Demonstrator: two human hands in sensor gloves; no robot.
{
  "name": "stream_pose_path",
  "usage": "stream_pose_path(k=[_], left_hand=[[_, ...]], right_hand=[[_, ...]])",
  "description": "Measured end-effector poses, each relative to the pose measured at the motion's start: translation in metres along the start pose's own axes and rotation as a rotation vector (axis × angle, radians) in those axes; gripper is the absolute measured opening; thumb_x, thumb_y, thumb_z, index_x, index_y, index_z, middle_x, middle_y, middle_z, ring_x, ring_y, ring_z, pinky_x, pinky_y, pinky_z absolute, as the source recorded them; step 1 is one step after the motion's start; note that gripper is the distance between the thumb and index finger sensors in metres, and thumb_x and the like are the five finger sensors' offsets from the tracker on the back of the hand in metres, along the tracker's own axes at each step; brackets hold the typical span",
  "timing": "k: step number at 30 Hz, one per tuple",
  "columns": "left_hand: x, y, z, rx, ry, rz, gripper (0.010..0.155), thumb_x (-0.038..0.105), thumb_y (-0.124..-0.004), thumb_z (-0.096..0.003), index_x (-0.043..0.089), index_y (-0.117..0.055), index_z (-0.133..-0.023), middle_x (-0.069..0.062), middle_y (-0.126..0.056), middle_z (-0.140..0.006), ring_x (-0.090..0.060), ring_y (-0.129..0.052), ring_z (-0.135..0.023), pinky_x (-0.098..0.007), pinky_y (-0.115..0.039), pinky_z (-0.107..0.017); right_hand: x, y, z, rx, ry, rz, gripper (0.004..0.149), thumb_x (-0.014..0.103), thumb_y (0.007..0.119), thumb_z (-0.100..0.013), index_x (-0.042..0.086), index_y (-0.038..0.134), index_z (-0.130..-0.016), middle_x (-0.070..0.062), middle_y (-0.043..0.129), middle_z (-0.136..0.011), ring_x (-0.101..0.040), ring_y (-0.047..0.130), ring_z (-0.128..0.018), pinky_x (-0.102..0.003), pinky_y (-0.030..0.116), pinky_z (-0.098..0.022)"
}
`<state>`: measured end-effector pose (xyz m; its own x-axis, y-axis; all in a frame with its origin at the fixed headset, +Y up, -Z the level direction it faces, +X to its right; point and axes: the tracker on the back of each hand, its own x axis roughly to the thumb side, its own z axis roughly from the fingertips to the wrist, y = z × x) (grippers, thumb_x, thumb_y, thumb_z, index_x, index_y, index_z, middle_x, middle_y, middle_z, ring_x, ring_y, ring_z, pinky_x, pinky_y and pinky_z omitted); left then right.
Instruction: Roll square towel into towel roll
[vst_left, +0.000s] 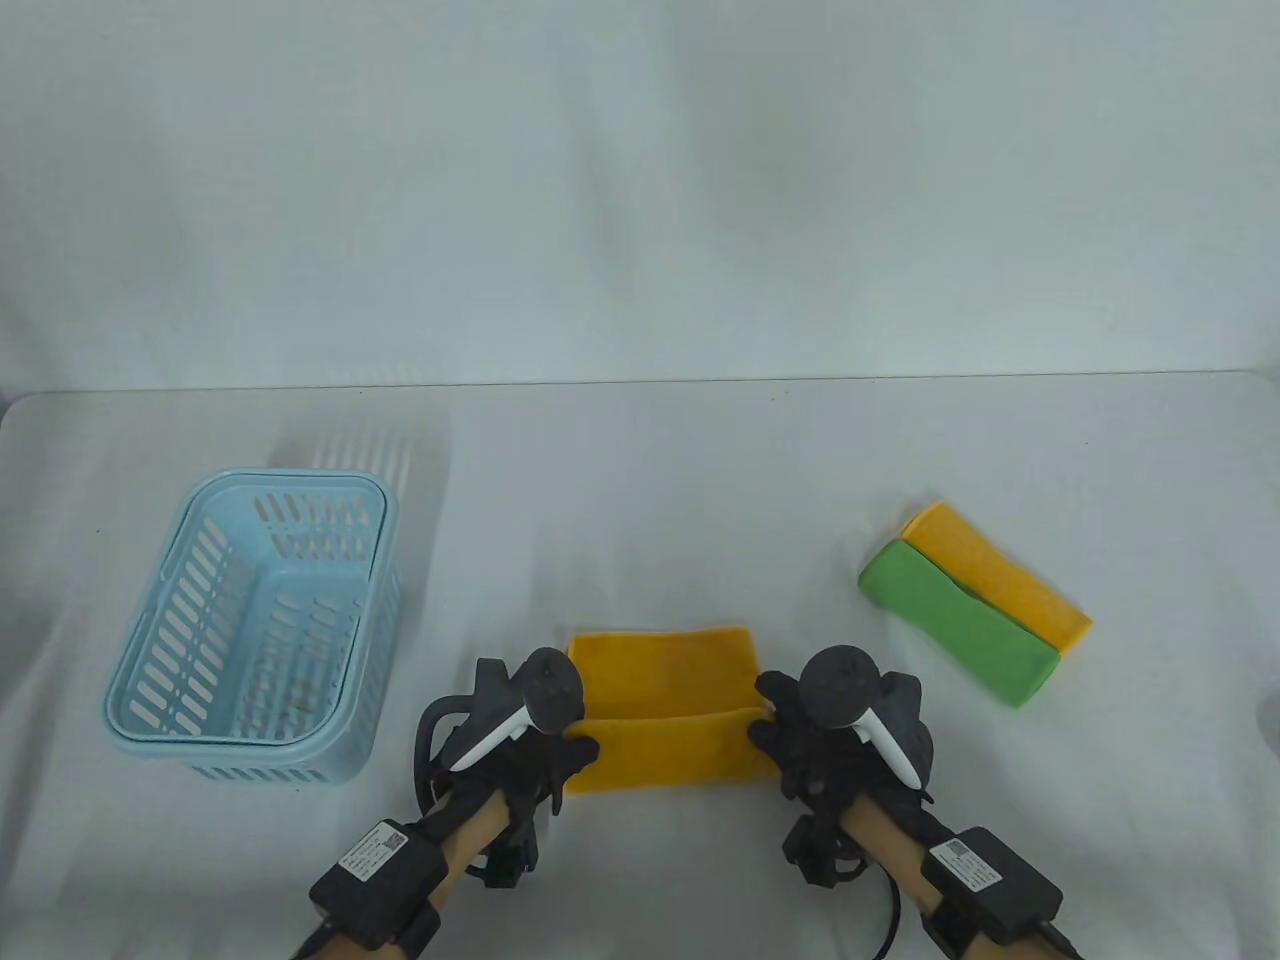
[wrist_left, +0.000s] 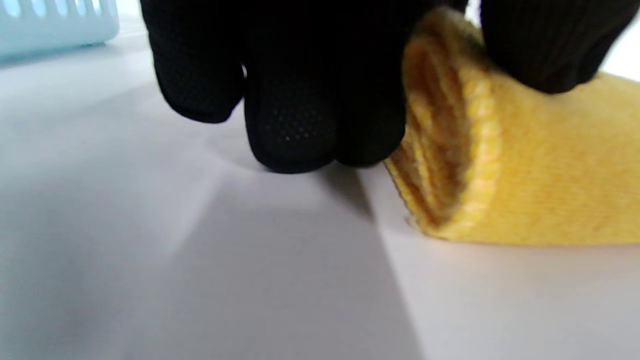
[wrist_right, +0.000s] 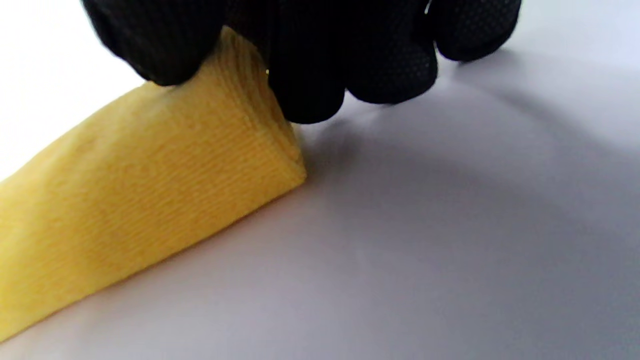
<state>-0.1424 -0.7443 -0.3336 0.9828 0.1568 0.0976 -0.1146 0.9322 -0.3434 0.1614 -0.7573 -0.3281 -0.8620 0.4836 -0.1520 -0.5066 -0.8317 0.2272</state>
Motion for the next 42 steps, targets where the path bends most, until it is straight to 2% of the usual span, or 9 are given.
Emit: stream_pose_path(k=[6, 12, 19, 21, 24, 32, 36, 39, 42], left_hand=[[-0.003, 0.004, 0.002, 0.045, 0.009, -0.011, 0.071, 0.057, -0.075, -0.0349, 0.029, -0.067, -0.099, 0.004, -0.087, -0.092, -0.023, -0.096, -0.077, -0.050, -0.075, -0.065], [0.002, 0.013, 0.009, 0.111, -0.018, -0.054, 0.074, 0.059, -0.077, -0.0331, 0.030, -0.066, -0.100, 0.003, -0.083, -0.097, -0.024, -0.094, -0.082, -0.051, -0.074, -0.066], [0.025, 0.022, 0.029, 0.191, -0.181, -0.147, 0.074, 0.058, -0.078, -0.0325, 0.035, -0.062, -0.101, 0.004, -0.073, -0.103, -0.024, -0.087, -0.088, -0.051, -0.071, -0.069], [0.035, 0.016, 0.031, 0.157, -0.276, -0.217, 0.072, 0.056, -0.078, -0.0330, 0.038, -0.061, -0.101, 0.005, -0.068, -0.104, -0.022, -0.082, -0.091, -0.050, -0.068, -0.071], [0.043, 0.002, 0.030, 0.103, -0.280, -0.301, 0.072, 0.055, -0.079, -0.0326, 0.037, -0.062, -0.100, 0.005, -0.068, -0.105, -0.023, -0.081, -0.092, -0.051, -0.068, -0.071], [0.046, -0.020, 0.018, 0.085, -0.235, -0.414, 0.082, 0.057, -0.078, -0.0323, 0.033, -0.048, -0.104, 0.004, -0.056, -0.109, -0.025, -0.071, -0.098, -0.050, -0.064, -0.074], [0.044, -0.024, 0.014, 0.082, -0.222, -0.425, 0.082, 0.054, -0.079, -0.0340, 0.033, -0.043, -0.105, 0.005, -0.051, -0.109, -0.024, -0.068, -0.099, -0.049, -0.063, -0.075], [0.043, -0.025, 0.013, 0.082, -0.212, -0.428, 0.077, 0.049, -0.076, -0.0377, 0.034, -0.041, -0.105, 0.006, -0.049, -0.109, -0.023, -0.067, -0.100, -0.048, -0.063, -0.076], [0.042, -0.023, 0.012, 0.081, -0.209, -0.407, 0.072, 0.047, -0.072, -0.0398, 0.035, -0.042, -0.105, 0.006, -0.051, -0.109, -0.023, -0.068, -0.100, -0.048, -0.063, -0.076]], right_hand=[[-0.003, -0.005, -0.001, 0.002, 0.004, -0.035, 0.066, 0.051, 0.078, -0.032, 0.033, 0.061, -0.093, 0.004, 0.086, -0.082, -0.027, 0.084, -0.072, -0.053, 0.067, -0.061], [0.003, -0.011, 0.005, -0.015, -0.041, -0.034, 0.068, 0.051, 0.079, -0.032, 0.034, 0.059, -0.094, 0.003, 0.080, -0.089, -0.028, 0.080, -0.081, -0.055, 0.064, -0.063], [0.025, -0.007, 0.023, 0.057, -0.272, 0.038, 0.068, 0.047, 0.079, -0.034, 0.036, 0.052, -0.096, 0.005, 0.061, -0.103, -0.031, 0.058, -0.099, -0.059, 0.050, -0.071], [0.031, -0.002, 0.027, 0.045, -0.284, 0.117, 0.063, 0.044, 0.079, -0.034, 0.036, 0.059, -0.093, 0.005, 0.063, -0.101, -0.030, 0.058, -0.098, -0.059, 0.050, -0.071], [0.034, 0.005, 0.027, 0.034, -0.289, 0.238, 0.059, 0.043, 0.080, -0.035, 0.036, 0.064, -0.091, 0.006, 0.064, -0.100, -0.030, 0.059, -0.098, -0.059, 0.049, -0.072], [0.026, 0.022, 0.016, 0.087, -0.244, 0.352, 0.073, 0.050, 0.081, -0.032, 0.040, 0.049, -0.096, 0.013, 0.050, -0.107, -0.030, 0.051, -0.103, -0.060, 0.045, -0.073], [0.025, 0.027, 0.012, 0.087, -0.226, 0.385, 0.076, 0.048, 0.083, -0.032, 0.043, 0.043, -0.097, 0.015, 0.045, -0.108, -0.029, 0.049, -0.103, -0.059, 0.045, -0.074], [0.024, 0.028, 0.010, 0.059, -0.212, 0.391, 0.072, 0.042, 0.082, -0.035, 0.045, 0.044, -0.096, 0.017, 0.045, -0.107, -0.029, 0.051, -0.103, -0.059, 0.047, -0.073], [0.024, 0.026, 0.010, 0.030, -0.216, 0.357, 0.061, 0.040, 0.073, -0.039, 0.045, 0.050, -0.094, 0.016, 0.052, -0.106, -0.029, 0.057, -0.100, -0.058, 0.050, -0.072]])
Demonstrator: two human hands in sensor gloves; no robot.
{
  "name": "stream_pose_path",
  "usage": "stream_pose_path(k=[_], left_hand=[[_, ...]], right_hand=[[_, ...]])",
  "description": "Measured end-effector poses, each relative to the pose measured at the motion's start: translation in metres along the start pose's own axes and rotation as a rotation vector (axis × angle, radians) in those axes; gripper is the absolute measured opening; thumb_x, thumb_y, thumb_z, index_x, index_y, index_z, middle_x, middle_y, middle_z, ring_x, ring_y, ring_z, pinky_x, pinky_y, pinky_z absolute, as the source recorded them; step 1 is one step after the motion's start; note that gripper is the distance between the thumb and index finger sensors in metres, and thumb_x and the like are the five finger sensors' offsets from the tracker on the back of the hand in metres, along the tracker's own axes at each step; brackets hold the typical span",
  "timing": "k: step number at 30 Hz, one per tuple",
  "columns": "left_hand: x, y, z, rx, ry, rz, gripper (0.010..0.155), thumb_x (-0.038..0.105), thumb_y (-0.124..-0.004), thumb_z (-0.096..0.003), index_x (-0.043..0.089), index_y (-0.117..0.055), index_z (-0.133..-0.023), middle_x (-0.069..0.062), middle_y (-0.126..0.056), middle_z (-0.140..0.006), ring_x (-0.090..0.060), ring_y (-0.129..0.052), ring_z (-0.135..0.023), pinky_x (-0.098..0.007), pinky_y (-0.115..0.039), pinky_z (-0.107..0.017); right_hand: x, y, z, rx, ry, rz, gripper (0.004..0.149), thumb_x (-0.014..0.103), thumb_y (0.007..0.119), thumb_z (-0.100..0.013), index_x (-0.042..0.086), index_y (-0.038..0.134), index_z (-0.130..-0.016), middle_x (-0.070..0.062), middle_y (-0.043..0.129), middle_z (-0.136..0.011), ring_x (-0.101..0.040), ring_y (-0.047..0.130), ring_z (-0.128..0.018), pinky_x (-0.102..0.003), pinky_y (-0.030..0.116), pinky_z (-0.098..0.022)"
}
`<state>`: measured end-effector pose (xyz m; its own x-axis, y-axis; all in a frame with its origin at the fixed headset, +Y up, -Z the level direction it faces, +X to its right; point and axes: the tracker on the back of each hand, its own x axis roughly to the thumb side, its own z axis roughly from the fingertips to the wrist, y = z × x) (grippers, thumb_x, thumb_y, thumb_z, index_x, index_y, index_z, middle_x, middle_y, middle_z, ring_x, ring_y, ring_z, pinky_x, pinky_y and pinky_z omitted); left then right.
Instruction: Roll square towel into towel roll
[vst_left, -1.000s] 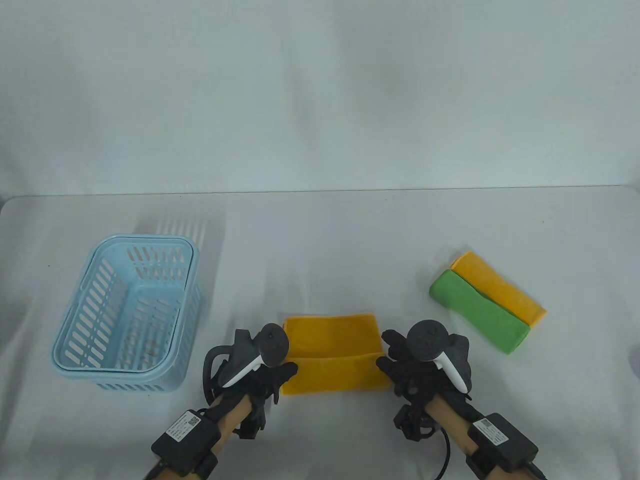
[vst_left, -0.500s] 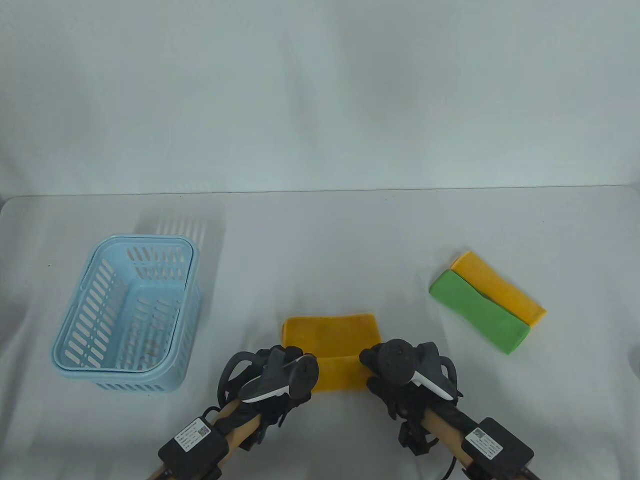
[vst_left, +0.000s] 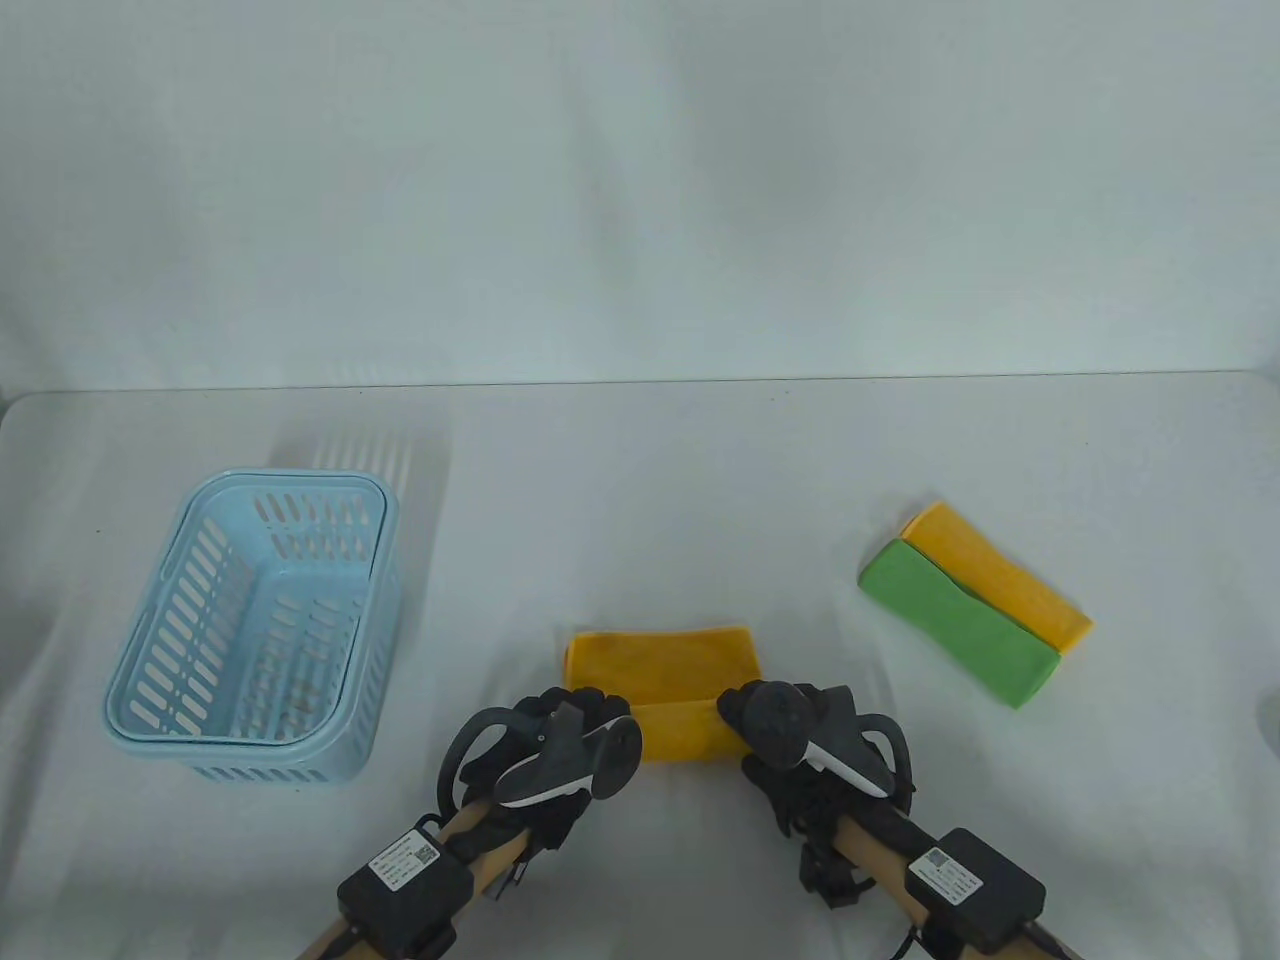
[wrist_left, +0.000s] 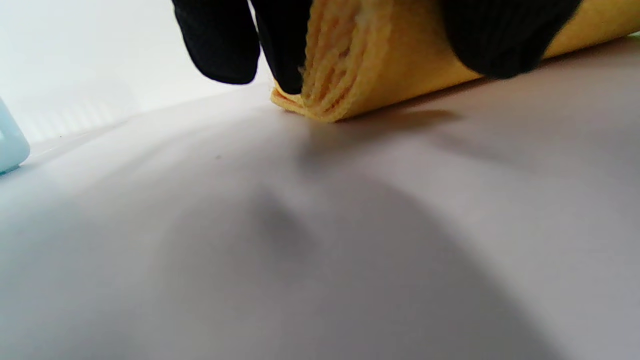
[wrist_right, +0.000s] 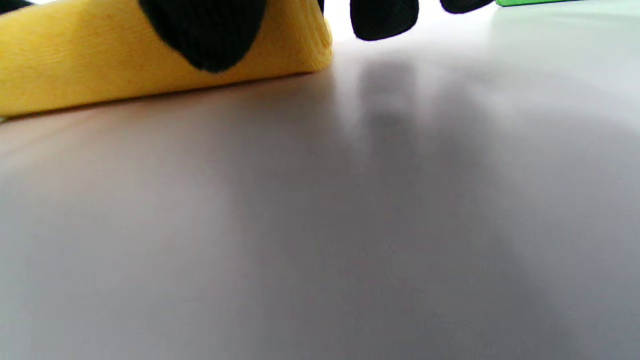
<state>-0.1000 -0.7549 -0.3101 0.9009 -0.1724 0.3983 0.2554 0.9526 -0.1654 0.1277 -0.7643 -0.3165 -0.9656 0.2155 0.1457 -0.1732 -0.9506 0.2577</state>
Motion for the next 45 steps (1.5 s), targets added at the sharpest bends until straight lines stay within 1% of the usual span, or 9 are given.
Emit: stream_pose_path(k=[4, 11, 16, 18, 20, 24, 28, 35, 45], left_hand=[[-0.006, 0.007, 0.001, 0.000, 0.007, 0.050, 0.069, 0.047, -0.072, -0.0393, 0.037, -0.050, -0.104, 0.007, -0.059, -0.108, -0.021, -0.074, -0.098, -0.048, -0.066, -0.074], [-0.031, 0.014, 0.003, -0.080, 0.035, 0.387, 0.068, 0.051, -0.075, -0.0371, 0.032, -0.062, -0.102, 0.004, -0.079, -0.098, -0.022, -0.091, -0.084, -0.049, -0.073, -0.068], [-0.045, 0.011, 0.004, -0.129, 0.080, 0.521, 0.069, 0.054, -0.075, -0.0359, 0.026, -0.070, -0.099, 0.003, -0.092, -0.086, -0.022, -0.102, -0.071, -0.049, -0.079, -0.063], [-0.046, 0.009, 0.003, -0.148, 0.092, 0.523, 0.068, 0.055, -0.075, -0.0357, 0.025, -0.073, -0.097, 0.003, -0.097, -0.080, -0.021, -0.105, -0.065, -0.048, -0.081, -0.061], [-0.047, 0.007, 0.002, -0.134, 0.113, 0.492, 0.068, 0.056, -0.075, -0.0355, 0.026, -0.073, -0.097, 0.004, -0.097, -0.079, -0.021, -0.104, -0.063, -0.048, -0.080, -0.061], [-0.049, 0.007, -0.002, -0.060, 0.189, 0.420, 0.069, 0.059, -0.072, -0.0353, 0.029, -0.071, -0.097, 0.006, -0.093, -0.081, -0.020, -0.101, -0.066, -0.048, -0.078, -0.063], [-0.053, 0.004, -0.004, -0.043, 0.235, 0.388, 0.070, 0.059, -0.071, -0.0355, 0.030, -0.068, -0.099, 0.006, -0.089, -0.087, -0.021, -0.097, -0.072, -0.048, -0.076, -0.065], [-0.058, 0.006, -0.001, -0.027, 0.242, 0.402, 0.073, 0.061, -0.072, -0.0346, 0.031, -0.067, -0.100, 0.004, -0.084, -0.096, -0.024, -0.093, -0.082, -0.050, -0.074, -0.067], [-0.057, 0.019, 0.006, 0.038, 0.235, 0.403, 0.077, 0.063, -0.072, -0.0335, 0.030, -0.064, -0.102, 0.003, -0.080, -0.100, -0.026, -0.091, -0.086, -0.052, -0.073, -0.068]], right_hand=[[-0.008, -0.006, -0.002, 0.027, 0.007, -0.111, 0.058, 0.041, 0.072, -0.039, 0.044, 0.053, -0.094, 0.015, 0.057, -0.104, -0.029, 0.060, -0.098, -0.057, 0.053, -0.071], [-0.019, -0.014, -0.001, 0.058, 0.080, -0.363, 0.061, 0.044, 0.074, -0.037, 0.037, 0.055, -0.095, 0.005, 0.076, -0.093, -0.028, 0.073, -0.088, -0.055, 0.061, -0.067], [-0.023, -0.018, 0.000, 0.055, 0.105, -0.391, 0.063, 0.047, 0.077, -0.035, 0.032, 0.061, -0.093, 0.003, 0.091, -0.077, -0.026, 0.088, -0.073, -0.054, 0.068, -0.061], [-0.022, -0.017, 0.001, 0.065, 0.117, -0.386, 0.062, 0.049, 0.077, -0.034, 0.032, 0.063, -0.092, 0.003, 0.094, -0.071, -0.025, 0.091, -0.067, -0.053, 0.071, -0.059], [-0.023, -0.016, 0.001, 0.040, 0.145, -0.369, 0.063, 0.052, 0.076, -0.033, 0.032, 0.063, -0.092, 0.003, 0.093, -0.071, -0.026, 0.089, -0.067, -0.052, 0.070, -0.059], [-0.029, -0.013, -0.003, -0.007, 0.207, -0.342, 0.064, 0.053, 0.076, -0.033, 0.034, 0.063, -0.093, 0.003, 0.087, -0.076, -0.026, 0.083, -0.070, -0.053, 0.066, -0.061], [-0.036, -0.016, -0.003, -0.008, 0.226, -0.379, 0.065, 0.053, 0.076, -0.033, 0.034, 0.062, -0.093, 0.003, 0.085, -0.081, -0.027, 0.082, -0.072, -0.053, 0.065, -0.062], [-0.039, -0.021, -0.002, -0.012, 0.222, -0.414, 0.069, 0.055, 0.076, -0.032, 0.034, 0.059, -0.095, 0.002, 0.078, -0.091, -0.030, 0.077, -0.084, -0.055, 0.063, -0.064], [-0.038, -0.024, -0.001, -0.025, 0.203, -0.412, 0.072, 0.057, 0.077, -0.031, 0.035, 0.056, -0.096, 0.003, 0.072, -0.097, -0.032, 0.069, -0.092, -0.057, 0.059, -0.067]])
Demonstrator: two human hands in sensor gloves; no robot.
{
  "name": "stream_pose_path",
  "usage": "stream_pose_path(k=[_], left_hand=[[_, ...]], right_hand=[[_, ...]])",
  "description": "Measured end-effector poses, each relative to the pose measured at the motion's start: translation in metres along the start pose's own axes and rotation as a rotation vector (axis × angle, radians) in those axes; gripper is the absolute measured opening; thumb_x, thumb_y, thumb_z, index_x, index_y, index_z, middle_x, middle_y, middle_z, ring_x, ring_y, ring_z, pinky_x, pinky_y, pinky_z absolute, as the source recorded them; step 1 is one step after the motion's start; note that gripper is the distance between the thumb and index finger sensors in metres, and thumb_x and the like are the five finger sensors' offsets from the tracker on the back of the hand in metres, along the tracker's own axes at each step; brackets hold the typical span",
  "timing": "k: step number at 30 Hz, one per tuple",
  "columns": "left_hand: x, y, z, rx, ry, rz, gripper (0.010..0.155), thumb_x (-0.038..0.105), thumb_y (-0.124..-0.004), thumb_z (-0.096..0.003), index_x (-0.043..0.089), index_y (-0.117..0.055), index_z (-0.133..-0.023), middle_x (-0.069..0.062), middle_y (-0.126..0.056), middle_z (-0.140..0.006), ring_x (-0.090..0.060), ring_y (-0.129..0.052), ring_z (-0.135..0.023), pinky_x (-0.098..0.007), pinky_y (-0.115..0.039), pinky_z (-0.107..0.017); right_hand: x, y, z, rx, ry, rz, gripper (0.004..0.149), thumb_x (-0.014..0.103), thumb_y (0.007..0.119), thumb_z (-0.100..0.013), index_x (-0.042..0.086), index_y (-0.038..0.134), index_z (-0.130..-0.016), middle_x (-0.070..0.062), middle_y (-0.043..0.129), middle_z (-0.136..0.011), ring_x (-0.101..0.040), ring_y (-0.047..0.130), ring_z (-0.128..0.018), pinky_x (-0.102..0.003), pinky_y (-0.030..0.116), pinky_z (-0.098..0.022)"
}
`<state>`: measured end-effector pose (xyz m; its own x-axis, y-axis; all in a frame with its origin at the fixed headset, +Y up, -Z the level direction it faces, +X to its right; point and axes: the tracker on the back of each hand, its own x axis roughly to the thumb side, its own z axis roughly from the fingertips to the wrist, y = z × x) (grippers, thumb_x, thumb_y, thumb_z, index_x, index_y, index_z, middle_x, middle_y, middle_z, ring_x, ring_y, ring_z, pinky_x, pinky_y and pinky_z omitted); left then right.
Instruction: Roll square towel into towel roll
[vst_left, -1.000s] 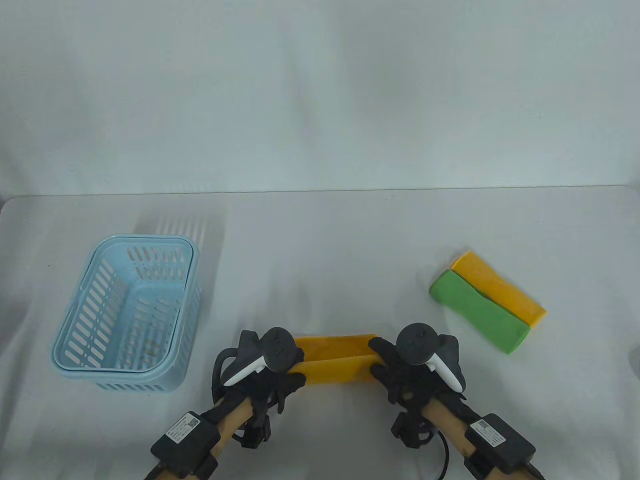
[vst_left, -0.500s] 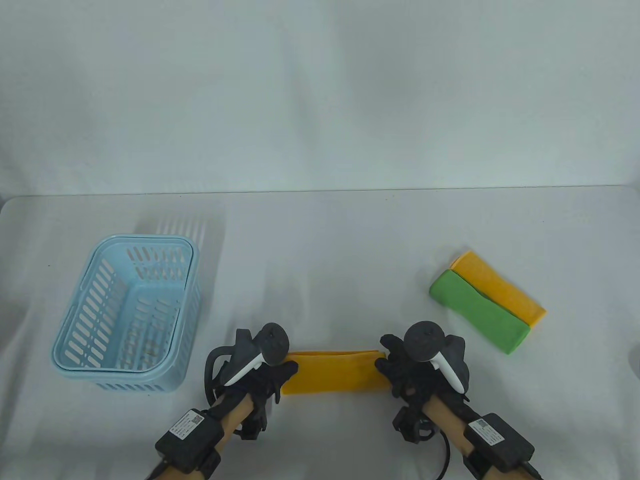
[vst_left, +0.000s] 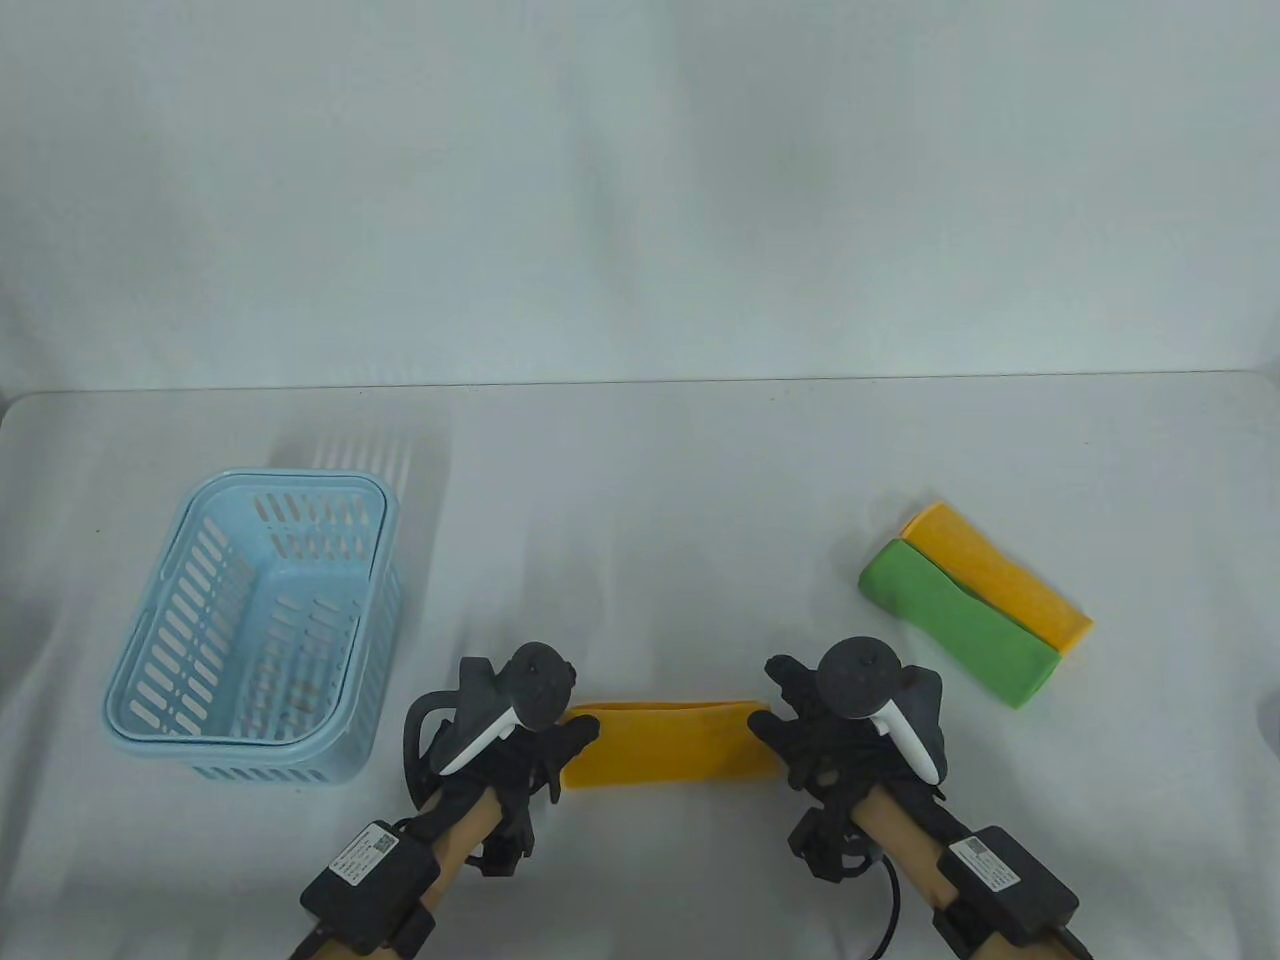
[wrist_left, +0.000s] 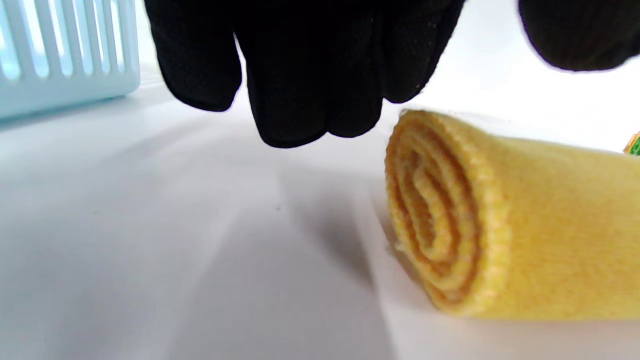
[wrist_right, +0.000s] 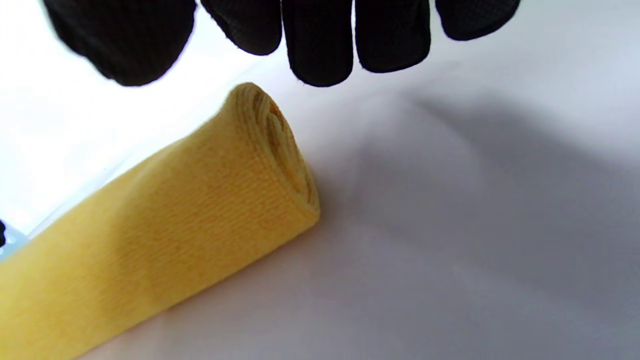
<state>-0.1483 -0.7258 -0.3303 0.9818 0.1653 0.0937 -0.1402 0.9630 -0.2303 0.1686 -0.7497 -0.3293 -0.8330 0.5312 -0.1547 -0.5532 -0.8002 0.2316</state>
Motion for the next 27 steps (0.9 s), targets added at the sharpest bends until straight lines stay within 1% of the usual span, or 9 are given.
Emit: stream_pose_path(k=[6, 8, 10, 14, 15, 18, 20, 24, 27], left_hand=[[0.004, 0.014, 0.010, 0.078, -0.026, -0.021, 0.080, 0.065, -0.072, -0.0326, 0.030, -0.061, -0.104, 0.002, -0.075, -0.105, -0.029, -0.085, -0.093, -0.054, -0.070, -0.070], [0.005, 0.024, 0.017, 0.133, -0.043, -0.032, 0.081, 0.065, -0.073, -0.0324, 0.030, -0.060, -0.104, 0.001, -0.073, -0.106, -0.030, -0.084, -0.094, -0.054, -0.069, -0.070], [0.006, 0.030, 0.022, 0.167, -0.049, -0.036, 0.081, 0.065, -0.073, -0.0324, 0.030, -0.060, -0.104, 0.001, -0.073, -0.106, -0.030, -0.083, -0.094, -0.055, -0.068, -0.070], [0.006, 0.045, 0.032, 0.245, -0.063, -0.034, 0.081, 0.065, -0.073, -0.0325, 0.030, -0.060, -0.104, 0.001, -0.072, -0.106, -0.031, -0.082, -0.095, -0.055, -0.068, -0.071], [0.005, 0.050, 0.034, 0.268, -0.065, -0.033, 0.081, 0.065, -0.073, -0.0325, 0.030, -0.060, -0.104, 0.001, -0.072, -0.107, -0.031, -0.082, -0.095, -0.055, -0.067, -0.071], [0.004, 0.058, 0.039, 0.314, -0.068, -0.030, 0.080, 0.065, -0.073, -0.0326, 0.030, -0.060, -0.104, 0.001, -0.072, -0.106, -0.030, -0.082, -0.094, -0.055, -0.067, -0.071], [0.003, 0.061, 0.042, 0.325, -0.076, -0.022, 0.080, 0.064, -0.073, -0.0328, 0.030, -0.061, -0.104, 0.000, -0.072, -0.106, -0.030, -0.082, -0.094, -0.056, -0.067, -0.071], [0.003, 0.061, 0.044, 0.324, -0.082, -0.016, 0.080, 0.064, -0.073, -0.0329, 0.030, -0.060, -0.104, 0.000, -0.072, -0.106, -0.031, -0.082, -0.095, -0.056, -0.067, -0.071], [0.003, 0.061, 0.043, 0.321, -0.087, -0.012, 0.080, 0.064, -0.074, -0.0329, 0.030, -0.061, -0.104, 0.000, -0.072, -0.106, -0.031, -0.082, -0.095, -0.056, -0.067, -0.071]], right_hand=[[0.008, -0.003, 0.006, -0.029, -0.051, 0.027, 0.074, 0.057, 0.079, -0.030, 0.036, 0.053, -0.096, 0.004, 0.066, -0.101, -0.032, 0.063, -0.097, -0.059, 0.054, -0.069], [0.016, -0.004, 0.011, -0.028, -0.115, 0.034, 0.073, 0.052, 0.079, -0.032, 0.037, 0.050, -0.097, 0.005, 0.060, -0.103, -0.032, 0.057, -0.100, -0.060, 0.050, -0.071], [0.022, -0.004, 0.016, -0.032, -0.146, 0.058, 0.073, 0.050, 0.080, -0.032, 0.038, 0.049, -0.097, 0.006, 0.056, -0.105, -0.032, 0.053, -0.102, -0.060, 0.047, -0.072], [0.041, -0.001, 0.028, -0.027, -0.243, 0.114, 0.075, 0.051, 0.080, -0.032, 0.038, 0.046, -0.098, 0.006, 0.050, -0.107, -0.032, 0.047, -0.104, -0.061, 0.045, -0.073], [0.048, 0.001, 0.032, -0.020, -0.273, 0.153, 0.076, 0.052, 0.080, -0.032, 0.038, 0.045, -0.098, 0.007, 0.049, -0.108, -0.032, 0.046, -0.105, -0.061, 0.044, -0.073], [0.067, 0.011, 0.037, 0.024, -0.313, 0.260, 0.078, 0.053, 0.080, -0.031, 0.038, 0.043, -0.098, 0.008, 0.047, -0.109, -0.032, 0.043, -0.106, -0.062, 0.043, -0.074], [0.081, 0.023, 0.035, 0.073, -0.328, 0.328, 0.079, 0.055, 0.079, -0.031, 0.038, 0.042, -0.099, 0.008, 0.046, -0.109, -0.032, 0.044, -0.106, -0.061, 0.044, -0.074], [0.101, 0.051, 0.021, 0.160, -0.300, 0.487, 0.085, 0.058, 0.079, -0.029, 0.037, 0.037, -0.100, 0.008, 0.042, -0.110, -0.031, 0.042, -0.107, -0.061, 0.043, -0.074], [0.105, 0.067, 0.007, 0.212, -0.247, 0.573, 0.090, 0.060, 0.080, -0.027, 0.037, 0.032, -0.100, 0.009, 0.036, -0.111, -0.031, 0.037, -0.108, -0.062, 0.039, -0.075]])
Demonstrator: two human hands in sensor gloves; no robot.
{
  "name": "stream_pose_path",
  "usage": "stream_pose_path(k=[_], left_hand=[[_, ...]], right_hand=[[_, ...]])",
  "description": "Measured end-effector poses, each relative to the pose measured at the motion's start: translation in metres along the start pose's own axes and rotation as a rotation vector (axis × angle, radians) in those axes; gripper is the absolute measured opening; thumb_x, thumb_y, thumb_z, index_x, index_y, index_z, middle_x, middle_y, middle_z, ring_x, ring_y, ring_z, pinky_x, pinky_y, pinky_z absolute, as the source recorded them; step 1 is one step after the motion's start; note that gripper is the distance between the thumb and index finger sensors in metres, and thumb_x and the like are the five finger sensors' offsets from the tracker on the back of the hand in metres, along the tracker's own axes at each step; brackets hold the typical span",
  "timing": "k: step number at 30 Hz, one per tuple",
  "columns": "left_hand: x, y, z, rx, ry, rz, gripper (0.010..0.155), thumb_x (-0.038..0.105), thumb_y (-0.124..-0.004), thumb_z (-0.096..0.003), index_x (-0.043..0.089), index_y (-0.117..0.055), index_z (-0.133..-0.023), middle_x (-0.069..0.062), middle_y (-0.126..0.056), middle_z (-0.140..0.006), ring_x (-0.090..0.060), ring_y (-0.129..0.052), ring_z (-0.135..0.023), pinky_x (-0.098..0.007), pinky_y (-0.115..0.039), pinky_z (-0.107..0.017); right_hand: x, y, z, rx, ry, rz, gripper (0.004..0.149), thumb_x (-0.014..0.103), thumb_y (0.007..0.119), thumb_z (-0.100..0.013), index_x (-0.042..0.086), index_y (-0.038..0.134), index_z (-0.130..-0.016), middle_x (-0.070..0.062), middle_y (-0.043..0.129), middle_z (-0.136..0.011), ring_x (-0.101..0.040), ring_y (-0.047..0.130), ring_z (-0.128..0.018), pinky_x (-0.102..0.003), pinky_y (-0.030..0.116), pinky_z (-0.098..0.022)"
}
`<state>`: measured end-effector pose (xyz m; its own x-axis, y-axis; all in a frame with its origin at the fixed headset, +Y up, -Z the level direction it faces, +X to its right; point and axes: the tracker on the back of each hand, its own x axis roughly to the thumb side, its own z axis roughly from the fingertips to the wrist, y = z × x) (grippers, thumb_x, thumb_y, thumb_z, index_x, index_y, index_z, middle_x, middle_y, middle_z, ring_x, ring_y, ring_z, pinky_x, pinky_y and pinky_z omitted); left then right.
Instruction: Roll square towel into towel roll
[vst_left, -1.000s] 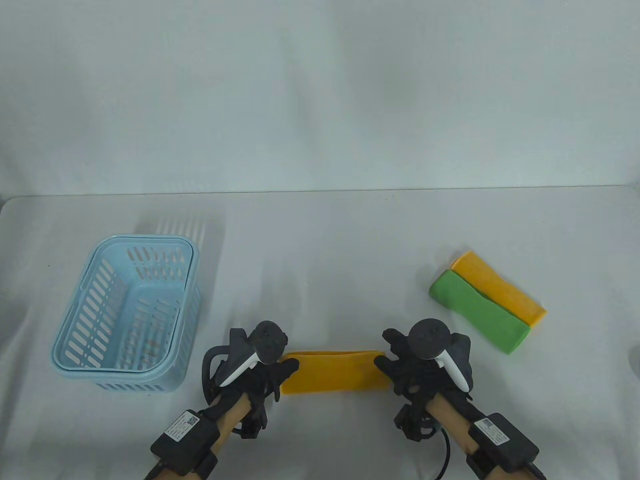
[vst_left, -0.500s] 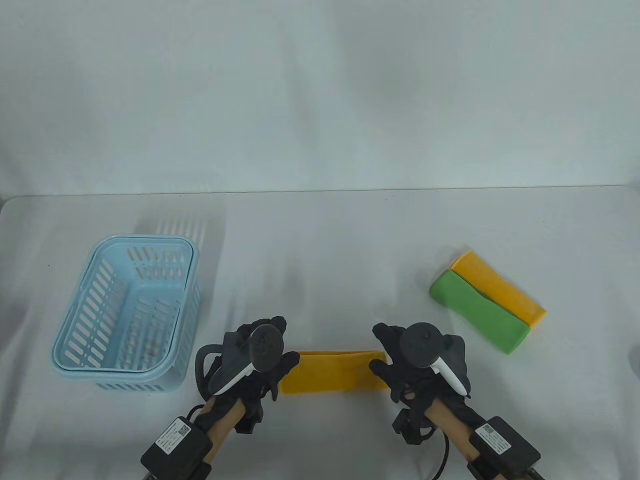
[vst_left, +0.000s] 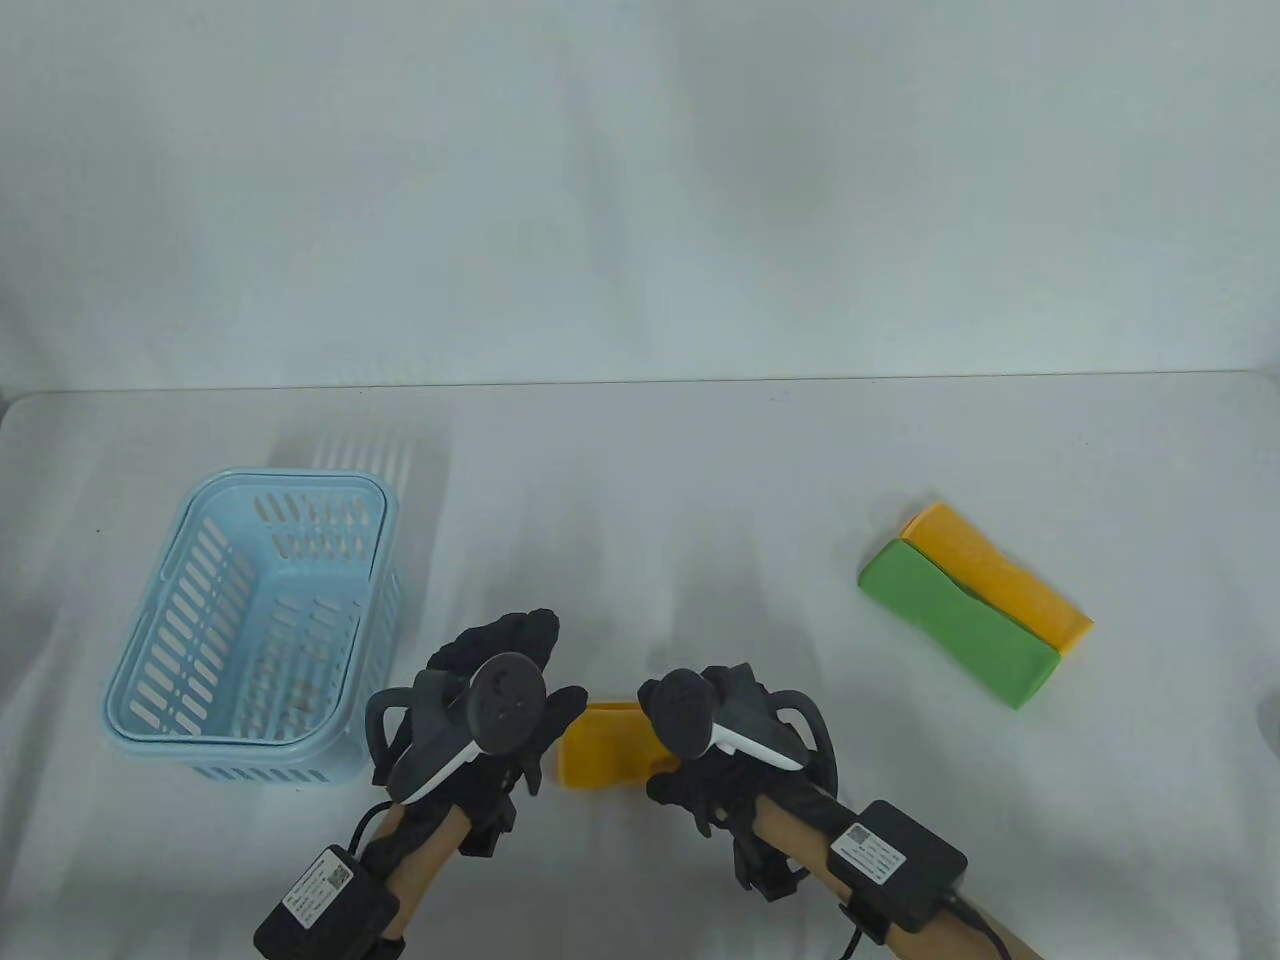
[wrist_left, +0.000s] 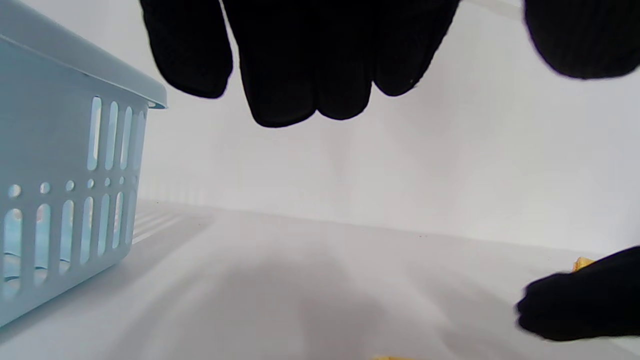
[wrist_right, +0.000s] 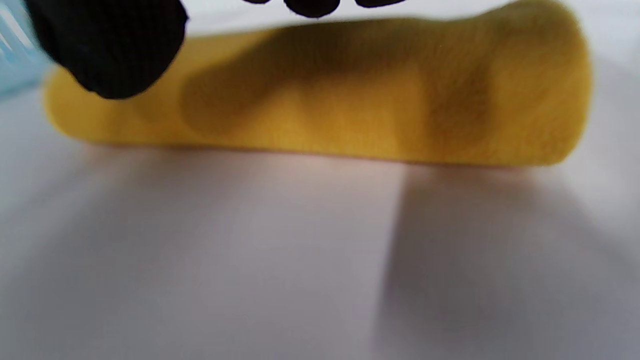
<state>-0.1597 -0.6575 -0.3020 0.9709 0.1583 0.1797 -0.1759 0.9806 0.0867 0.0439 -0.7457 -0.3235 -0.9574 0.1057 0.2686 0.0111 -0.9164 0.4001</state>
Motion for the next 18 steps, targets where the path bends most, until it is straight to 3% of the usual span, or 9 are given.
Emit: stream_pose_path(k=[6, 12, 18], left_hand=[[-0.001, 0.001, 0.000, 0.003, -0.005, -0.001, 0.080, 0.064, -0.074, -0.0330, 0.030, -0.061, -0.104, 0.000, -0.071, -0.107, -0.031, -0.082, -0.095, -0.056, -0.067, -0.070], [-0.001, 0.001, -0.001, 0.001, -0.003, -0.003, 0.080, 0.064, -0.074, -0.0331, 0.030, -0.061, -0.104, 0.000, -0.072, -0.106, -0.031, -0.082, -0.095, -0.056, -0.067, -0.070], [-0.001, 0.002, -0.001, -0.004, -0.001, -0.004, 0.080, 0.063, -0.074, -0.0332, 0.030, -0.061, -0.104, 0.000, -0.072, -0.106, -0.031, -0.082, -0.095, -0.056, -0.067, -0.070]], right_hand=[[0.002, 0.015, -0.018, 0.080, 0.056, 0.073, 0.091, 0.059, 0.080, -0.027, 0.035, 0.033, -0.101, 0.008, 0.035, -0.111, -0.031, 0.037, -0.107, -0.062, 0.036, -0.076], [0.010, 0.011, -0.021, 0.000, 0.058, 0.086, 0.082, 0.054, 0.084, -0.027, 0.031, 0.046, -0.097, 0.005, 0.049, -0.104, -0.029, 0.051, -0.099, -0.060, 0.043, -0.074], [0.014, 0.004, -0.031, 0.063, 0.072, 0.062, 0.072, 0.050, 0.090, -0.026, 0.030, 0.061, -0.089, 0.004, 0.060, -0.095, -0.028, 0.061, -0.090, -0.058, 0.048, -0.073]])
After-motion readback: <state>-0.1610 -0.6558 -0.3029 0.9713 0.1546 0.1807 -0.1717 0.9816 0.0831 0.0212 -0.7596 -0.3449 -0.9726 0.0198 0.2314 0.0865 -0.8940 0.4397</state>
